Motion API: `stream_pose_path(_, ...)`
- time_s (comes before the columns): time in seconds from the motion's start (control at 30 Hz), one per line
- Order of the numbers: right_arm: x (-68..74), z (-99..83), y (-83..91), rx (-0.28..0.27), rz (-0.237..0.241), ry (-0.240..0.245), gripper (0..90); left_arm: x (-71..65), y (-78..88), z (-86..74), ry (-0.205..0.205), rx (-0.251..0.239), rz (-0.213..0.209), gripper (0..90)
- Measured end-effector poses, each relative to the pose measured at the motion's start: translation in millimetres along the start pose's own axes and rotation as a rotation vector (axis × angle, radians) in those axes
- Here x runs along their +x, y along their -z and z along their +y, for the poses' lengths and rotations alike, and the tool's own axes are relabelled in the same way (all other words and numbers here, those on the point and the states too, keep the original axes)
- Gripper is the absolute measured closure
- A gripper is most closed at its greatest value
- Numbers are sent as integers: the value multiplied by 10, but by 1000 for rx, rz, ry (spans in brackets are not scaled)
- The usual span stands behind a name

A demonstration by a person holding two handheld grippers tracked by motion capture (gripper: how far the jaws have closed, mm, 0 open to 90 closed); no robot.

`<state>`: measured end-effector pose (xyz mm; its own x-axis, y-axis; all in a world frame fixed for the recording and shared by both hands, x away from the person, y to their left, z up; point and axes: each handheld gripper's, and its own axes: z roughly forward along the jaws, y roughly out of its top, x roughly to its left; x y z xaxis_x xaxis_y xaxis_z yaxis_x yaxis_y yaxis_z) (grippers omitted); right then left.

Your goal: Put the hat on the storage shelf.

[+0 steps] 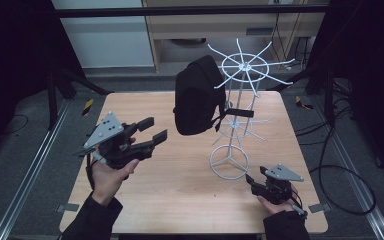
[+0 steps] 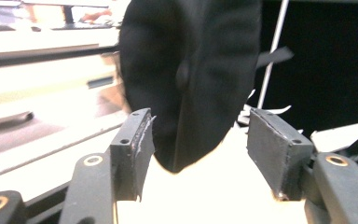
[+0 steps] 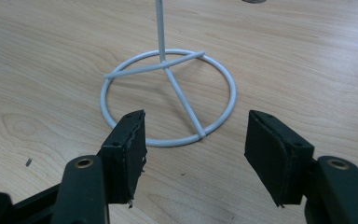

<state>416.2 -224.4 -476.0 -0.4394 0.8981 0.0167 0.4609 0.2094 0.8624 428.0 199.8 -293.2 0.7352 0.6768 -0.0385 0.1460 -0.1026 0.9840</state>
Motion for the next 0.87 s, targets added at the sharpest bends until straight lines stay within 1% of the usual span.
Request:
stream_pose_path(0.1,-5,-4,-1,0,-4,0,383,100,126,-218,24,35,44,382)
stream_pose_path(0.13,-7,-6,-2,0,-5,-1,382,143,172,-324,38,52,59,376)
stream_pose_path(0.17,-11,-8,-2,1,-7,-4,381,169,198,-388,46,65,68,373)
stream_pose_path(0.2,-15,-9,-2,1,-7,-4,380,211,235,-501,59,84,83,368)
stream_pose_path(0.23,-21,-11,0,2,-8,-9,378,237,257,-569,66,95,93,362)
stream_pose_path(0.33,-33,-18,4,4,-11,-19,373,334,325,-846,111,141,135,348)
stream_pose_path(0.4,-45,-24,2,3,-17,-16,367,415,361,-1052,128,186,177,340)
stream_pose_path(0.43,-49,-27,5,5,-17,-22,362,444,371,-1117,137,200,192,337)
stream_pose_path(0.47,-55,-30,2,4,-21,-20,356,492,388,-1221,157,220,217,331)
stream_pose_path(0.5,-56,-32,1,9,-21,-30,350,520,396,-1280,167,233,228,326)
stream_pose_path(0.57,-67,-38,-2,14,-24,-33,339,593,415,-1421,173,271,262,314)
stream_pose_path(0.6,-75,-42,-4,16,-25,-37,336,631,426,-1482,184,290,276,310)
stream_pose_path(0.63,-83,-45,-6,18,-27,-39,333,668,439,-1536,195,307,286,303)
stream_pose_path(0.67,-96,-51,-11,17,-32,-32,328,710,459,-1602,198,322,307,296)
stream_pose_path(0.73,-105,-53,-8,21,-35,-43,317,763,490,-1688,198,354,342,288)
stream_pose_path(0.8,-117,-57,-11,24,-37,-46,302,825,527,-1768,215,375,366,277)
stream_pose_path(0.83,-123,-59,-17,26,-42,-46,289,855,543,-1797,215,387,387,272)
stream_pose_path(0.87,-131,-60,-20,29,-44,-50,277,892,558,-1826,201,400,416,272)
